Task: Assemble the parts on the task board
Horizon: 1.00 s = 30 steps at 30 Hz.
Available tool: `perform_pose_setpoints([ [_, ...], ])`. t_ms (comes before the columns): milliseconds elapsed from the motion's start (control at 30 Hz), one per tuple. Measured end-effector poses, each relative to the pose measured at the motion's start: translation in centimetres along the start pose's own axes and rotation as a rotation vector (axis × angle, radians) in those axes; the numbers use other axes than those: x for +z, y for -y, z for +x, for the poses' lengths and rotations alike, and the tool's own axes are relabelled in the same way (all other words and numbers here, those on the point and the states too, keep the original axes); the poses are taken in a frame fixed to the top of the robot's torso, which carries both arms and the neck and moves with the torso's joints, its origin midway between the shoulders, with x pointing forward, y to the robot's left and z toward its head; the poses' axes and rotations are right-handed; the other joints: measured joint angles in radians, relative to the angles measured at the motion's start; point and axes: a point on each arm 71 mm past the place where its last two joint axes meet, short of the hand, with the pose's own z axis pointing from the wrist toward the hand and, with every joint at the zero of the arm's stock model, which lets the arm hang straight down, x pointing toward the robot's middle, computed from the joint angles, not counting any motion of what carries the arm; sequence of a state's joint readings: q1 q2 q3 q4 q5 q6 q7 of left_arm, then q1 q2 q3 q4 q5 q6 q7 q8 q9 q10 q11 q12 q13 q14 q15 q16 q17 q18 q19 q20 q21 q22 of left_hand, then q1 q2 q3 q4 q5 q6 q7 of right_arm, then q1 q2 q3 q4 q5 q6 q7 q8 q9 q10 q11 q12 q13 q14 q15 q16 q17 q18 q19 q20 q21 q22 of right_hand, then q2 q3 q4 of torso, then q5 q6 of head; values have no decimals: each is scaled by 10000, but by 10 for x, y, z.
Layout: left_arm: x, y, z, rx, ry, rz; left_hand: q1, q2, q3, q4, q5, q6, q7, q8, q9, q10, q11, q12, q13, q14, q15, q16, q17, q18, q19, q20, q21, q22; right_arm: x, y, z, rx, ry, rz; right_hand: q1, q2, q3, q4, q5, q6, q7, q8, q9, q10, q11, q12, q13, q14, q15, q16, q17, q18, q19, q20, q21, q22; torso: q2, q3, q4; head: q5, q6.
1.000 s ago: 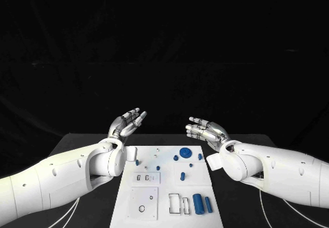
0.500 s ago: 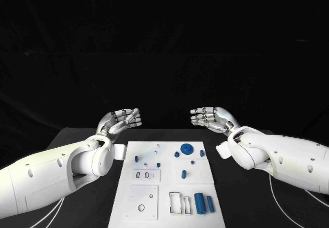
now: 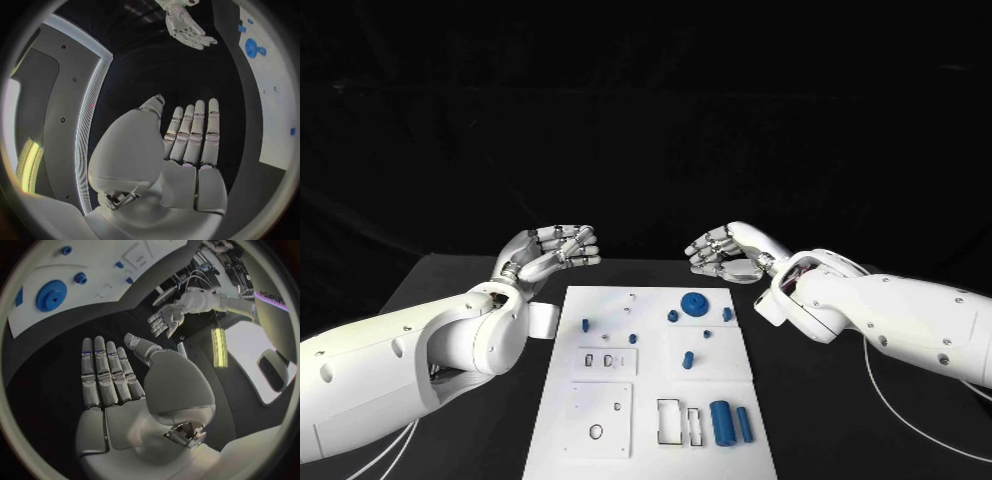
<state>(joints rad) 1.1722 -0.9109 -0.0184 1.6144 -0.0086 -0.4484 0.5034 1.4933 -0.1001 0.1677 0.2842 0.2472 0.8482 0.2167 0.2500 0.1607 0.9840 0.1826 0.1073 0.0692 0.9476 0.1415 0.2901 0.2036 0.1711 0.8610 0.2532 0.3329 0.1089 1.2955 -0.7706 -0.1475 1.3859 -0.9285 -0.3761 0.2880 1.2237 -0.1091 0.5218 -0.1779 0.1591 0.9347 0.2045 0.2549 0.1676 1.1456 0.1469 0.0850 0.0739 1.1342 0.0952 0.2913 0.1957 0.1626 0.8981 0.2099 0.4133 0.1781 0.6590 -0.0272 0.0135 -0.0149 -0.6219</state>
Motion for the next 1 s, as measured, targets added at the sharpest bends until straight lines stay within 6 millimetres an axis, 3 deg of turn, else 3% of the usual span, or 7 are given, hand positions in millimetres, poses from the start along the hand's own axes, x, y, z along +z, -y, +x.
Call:
perform_pose_setpoints([
  [67,-1,4,1,8,-133,55,8,-9,10,-14,0,64,-6,22,0,84,-20,0,0,114,-29,62,60,-1,95,-46,49,17,2,-6,5,-770,-449,-141,-42,-115,2,-2,117,345,-161,140,119,613,-223,0,69,732,-292,370,353,5,507,-274,546,279,88,-31,33,-36,-5],
  [167,-4,9,3,24,-318,123,8,-9,52,27,0,225,48,89,34,229,-56,0,-1,159,-75,111,129,-3,187,-66,89,18,4,-12,12,-1836,-1002,-299,-61,-218,-47,47,134,464,-278,156,223,1012,-422,0,156,1445,-531,798,815,4,916,-540,1122,616,211,-72,72,-78,-8],
  [400,-8,21,10,22,-709,291,48,-49,52,27,0,225,48,90,36,228,-56,0,-1,159,-75,111,130,-3,186,-67,89,17,9,-21,24,-3885,-1785,-353,-381,-538,-169,338,-106,495,-311,51,378,981,-545,-179,210,3014,-864,2189,2220,3,1909,-921,2348,1356,497,-167,136,-153,6],
  [567,-10,26,14,0,-914,341,41,-55,51,28,-36,225,48,90,35,228,-55,0,-2,159,-74,111,161,-4,186,-67,88,16,12,-22,29,-4852,-2003,-331,-364,-757,-226,559,-22,470,-332,-62,561,424,-501,-179,367,3273,-867,4672,4318,4,2279,-1010,3474,2235,666,-218,168,-221,67],
  [700,-11,27,15,-13,-1011,338,3,-93,51,28,-36,225,48,90,35,228,-55,0,-2,158,-74,111,160,-4,186,-66,88,16,14,-22,33,-5359,-2068,-312,-353,-768,-264,704,-21,434,-322,-138,704,157,-472,-179,489,3310,-829,7483,6986,4,2794,-990,5161,4286,767,-244,180,-244,86],
  [833,-12,28,16,-17,-1065,333,3,-93,51,28,-36,224,47,90,34,227,-55,0,-3,158,-74,111,160,-4,185,-67,89,15,15,-22,34,-5704,-2071,-257,-300,-820,-336,776,-21,394,-282,-198,786,-39,-390,-179,553,3309,-829,8700,8143,-147,3098,-928,6136,5535,829,-254,195,-244,90],
  [1000,-12,28,16,-23,-1109,319,3,-93,51,28,-36,224,47,90,34,227,-55,0,-3,158,-74,111,161,-5,185,-66,88,14,17,-20,37,-6026,-2077,-172,-261,-860,-334,803,-22,374,-262,-206,844,-159,-363,-179,601,3344,-794,9372,8767,-161,3272,-865,6806,6416,892,-260,229,-245,85],
])
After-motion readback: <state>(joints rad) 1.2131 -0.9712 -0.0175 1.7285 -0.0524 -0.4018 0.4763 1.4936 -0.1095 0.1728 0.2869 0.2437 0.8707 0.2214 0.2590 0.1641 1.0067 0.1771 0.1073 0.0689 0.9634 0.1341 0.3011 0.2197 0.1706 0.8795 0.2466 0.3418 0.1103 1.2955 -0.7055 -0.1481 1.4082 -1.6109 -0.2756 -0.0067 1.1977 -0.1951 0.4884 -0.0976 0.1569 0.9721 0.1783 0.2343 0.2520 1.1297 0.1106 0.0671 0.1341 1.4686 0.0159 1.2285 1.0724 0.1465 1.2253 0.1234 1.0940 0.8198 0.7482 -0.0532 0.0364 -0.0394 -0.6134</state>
